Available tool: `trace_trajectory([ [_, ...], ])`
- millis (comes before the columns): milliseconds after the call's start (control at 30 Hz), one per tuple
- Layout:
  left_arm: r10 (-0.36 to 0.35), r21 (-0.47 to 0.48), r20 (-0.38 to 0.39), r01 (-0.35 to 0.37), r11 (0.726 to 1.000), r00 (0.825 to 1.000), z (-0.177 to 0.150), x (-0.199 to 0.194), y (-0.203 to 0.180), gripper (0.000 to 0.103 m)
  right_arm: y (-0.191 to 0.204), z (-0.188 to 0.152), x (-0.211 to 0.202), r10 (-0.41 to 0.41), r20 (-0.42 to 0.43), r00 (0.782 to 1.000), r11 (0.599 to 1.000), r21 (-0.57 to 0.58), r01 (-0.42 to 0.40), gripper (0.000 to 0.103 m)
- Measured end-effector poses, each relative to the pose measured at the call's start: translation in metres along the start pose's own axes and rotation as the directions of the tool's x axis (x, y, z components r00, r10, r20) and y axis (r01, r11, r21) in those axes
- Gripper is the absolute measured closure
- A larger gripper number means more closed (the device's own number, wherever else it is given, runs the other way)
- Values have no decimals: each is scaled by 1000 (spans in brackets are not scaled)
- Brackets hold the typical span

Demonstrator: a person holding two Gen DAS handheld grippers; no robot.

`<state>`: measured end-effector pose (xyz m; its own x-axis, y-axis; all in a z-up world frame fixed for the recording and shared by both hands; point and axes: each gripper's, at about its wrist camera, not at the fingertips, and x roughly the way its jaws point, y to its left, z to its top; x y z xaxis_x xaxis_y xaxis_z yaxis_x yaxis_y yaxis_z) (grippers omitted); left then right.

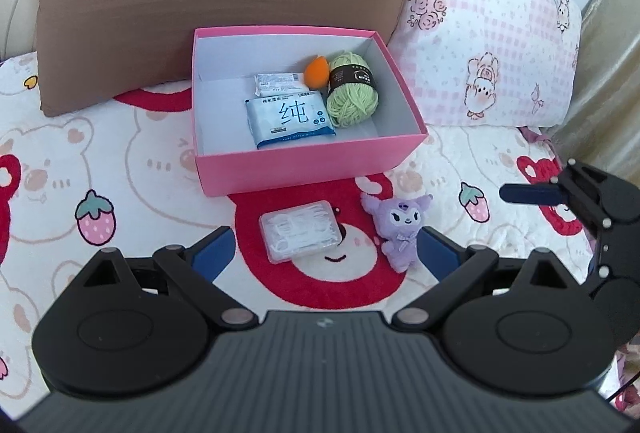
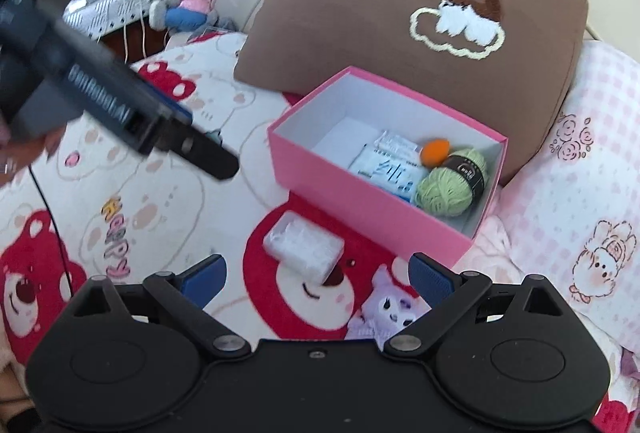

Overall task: Organize objects
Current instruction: 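Raise the left tool out of the pink box, then move the left tool down to the clear floss pick box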

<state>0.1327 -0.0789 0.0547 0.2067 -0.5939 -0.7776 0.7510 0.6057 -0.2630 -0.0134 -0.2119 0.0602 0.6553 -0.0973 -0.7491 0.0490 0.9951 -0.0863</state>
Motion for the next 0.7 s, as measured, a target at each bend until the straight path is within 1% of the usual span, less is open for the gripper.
trace_trajectory([
  [100, 0, -14, -6, 0, 1000, 1000, -5, 2, 5, 5, 3, -3, 3, -4, -10, 1000, 1000, 0, 4, 4],
  [233, -15, -66, -15, 14, 998, 1000, -13, 9, 15, 5, 4, -3, 7, 14, -11, 1000, 1000, 24, -14, 4],
  [367, -16, -99, -15, 14, 995, 1000, -18, 16, 24, 5, 8, -1, 8, 32, 3, 999, 999, 20, -32, 4],
  [467, -13, -105, -15, 11, 994, 1000, -21, 21, 27, 5, 11, -2, 14, 50, 6, 999, 998, 22, -51, 4],
  [567, -9, -99, -13, 8, 995, 1000, -24, 26, 30, 5, 14, -3, 22, 49, -8, 999, 998, 45, -49, 4],
  [700, 22, -103, 16, -20, 994, 1000, -28, 34, 36, 5, 20, -3, 28, 77, 12, 997, 995, 58, -77, 4],
])
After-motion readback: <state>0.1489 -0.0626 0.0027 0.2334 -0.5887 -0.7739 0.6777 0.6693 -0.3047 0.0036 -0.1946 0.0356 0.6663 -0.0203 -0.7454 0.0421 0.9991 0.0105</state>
